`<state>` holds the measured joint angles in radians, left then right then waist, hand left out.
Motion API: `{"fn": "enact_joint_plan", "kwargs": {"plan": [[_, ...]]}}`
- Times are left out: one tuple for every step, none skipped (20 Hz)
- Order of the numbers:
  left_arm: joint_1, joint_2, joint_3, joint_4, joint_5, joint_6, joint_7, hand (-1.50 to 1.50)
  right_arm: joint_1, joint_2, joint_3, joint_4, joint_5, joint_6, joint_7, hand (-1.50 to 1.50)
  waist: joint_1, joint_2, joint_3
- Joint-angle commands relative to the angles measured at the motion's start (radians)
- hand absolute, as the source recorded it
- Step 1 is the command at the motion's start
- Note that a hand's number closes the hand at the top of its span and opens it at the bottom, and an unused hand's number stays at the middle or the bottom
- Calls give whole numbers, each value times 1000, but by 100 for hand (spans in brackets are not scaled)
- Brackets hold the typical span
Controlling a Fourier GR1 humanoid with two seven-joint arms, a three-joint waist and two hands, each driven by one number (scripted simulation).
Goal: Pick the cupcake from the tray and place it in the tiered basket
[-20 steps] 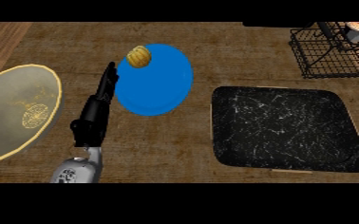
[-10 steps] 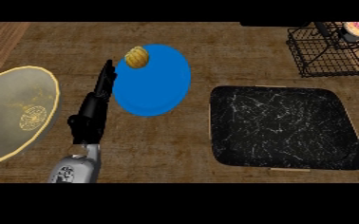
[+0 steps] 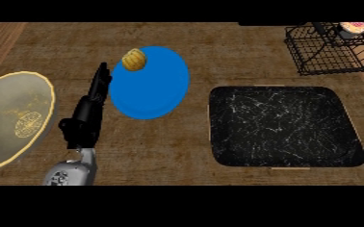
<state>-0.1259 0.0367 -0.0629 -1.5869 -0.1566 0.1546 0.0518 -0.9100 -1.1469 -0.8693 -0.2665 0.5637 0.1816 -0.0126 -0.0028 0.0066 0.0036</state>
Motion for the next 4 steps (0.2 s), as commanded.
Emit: {"fn": "enact_joint_plan", "kwargs": {"plan": [[-11, -5, 6, -10, -2, 12, 18, 0, 154, -114, -96, 62, -84, 116, -114, -150, -12, -1, 2], [0, -27, -25, -9, -34, 35, 16, 0, 211, -117, -109, 77, -94, 129, -143, -150, -15, -2, 2], [21, 7, 12, -12, -11, 16, -11, 0, 235, -133, -143, 95, -125, 157, -174, -150, -13, -1, 3], [-20, 10, 31, 16, 11, 3, 0, 0, 282, -141, -145, 103, -127, 183, -210, -150, -19, 1, 3]]}}
